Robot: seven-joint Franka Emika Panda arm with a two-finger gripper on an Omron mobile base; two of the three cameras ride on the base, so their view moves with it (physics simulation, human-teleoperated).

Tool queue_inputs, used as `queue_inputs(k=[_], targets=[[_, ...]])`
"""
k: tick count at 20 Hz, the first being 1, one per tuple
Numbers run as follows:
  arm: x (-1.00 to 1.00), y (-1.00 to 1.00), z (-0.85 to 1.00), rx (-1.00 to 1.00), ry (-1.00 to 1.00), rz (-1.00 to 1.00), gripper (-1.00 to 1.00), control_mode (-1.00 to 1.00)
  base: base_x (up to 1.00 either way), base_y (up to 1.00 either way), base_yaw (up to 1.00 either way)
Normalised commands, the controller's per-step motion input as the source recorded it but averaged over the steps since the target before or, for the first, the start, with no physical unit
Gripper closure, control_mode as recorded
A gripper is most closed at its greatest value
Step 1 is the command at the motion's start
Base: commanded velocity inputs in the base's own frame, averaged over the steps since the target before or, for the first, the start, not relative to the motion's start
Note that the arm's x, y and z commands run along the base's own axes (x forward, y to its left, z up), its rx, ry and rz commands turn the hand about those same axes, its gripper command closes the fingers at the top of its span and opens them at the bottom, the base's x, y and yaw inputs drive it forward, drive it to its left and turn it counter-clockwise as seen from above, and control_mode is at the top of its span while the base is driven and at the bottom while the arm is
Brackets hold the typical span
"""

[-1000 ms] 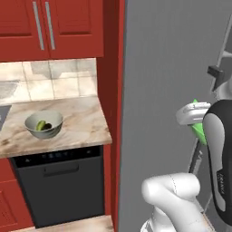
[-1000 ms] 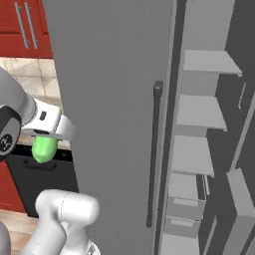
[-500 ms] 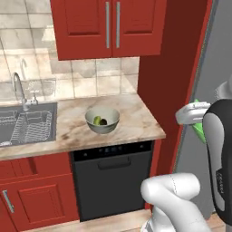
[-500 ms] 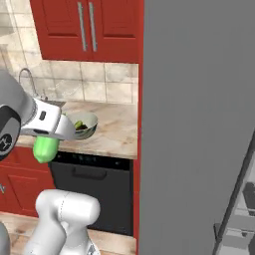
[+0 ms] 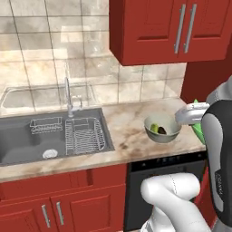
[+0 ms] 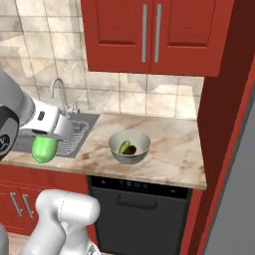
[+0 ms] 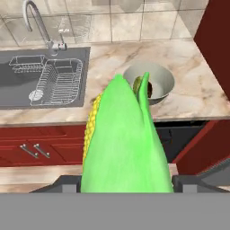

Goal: Take the mango, sweet potato, and corn from the freezer and place them in the bowl on the counter.

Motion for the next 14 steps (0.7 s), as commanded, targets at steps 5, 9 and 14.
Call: queue_inputs(k=[5, 9, 14], targets=[[0.0, 0.0, 0.0, 0.0, 0.0, 0.0, 1.0, 1.0, 0.82, 0.2, -0.05], [0.0, 0.0, 0.0, 0.0, 0.0, 0.0, 1.0, 1.0, 0.36, -0.07, -0.02], [0.0, 0.0, 0.0, 0.0, 0.0, 0.0, 1.0, 1.0, 0.0, -0.39, -0.02]])
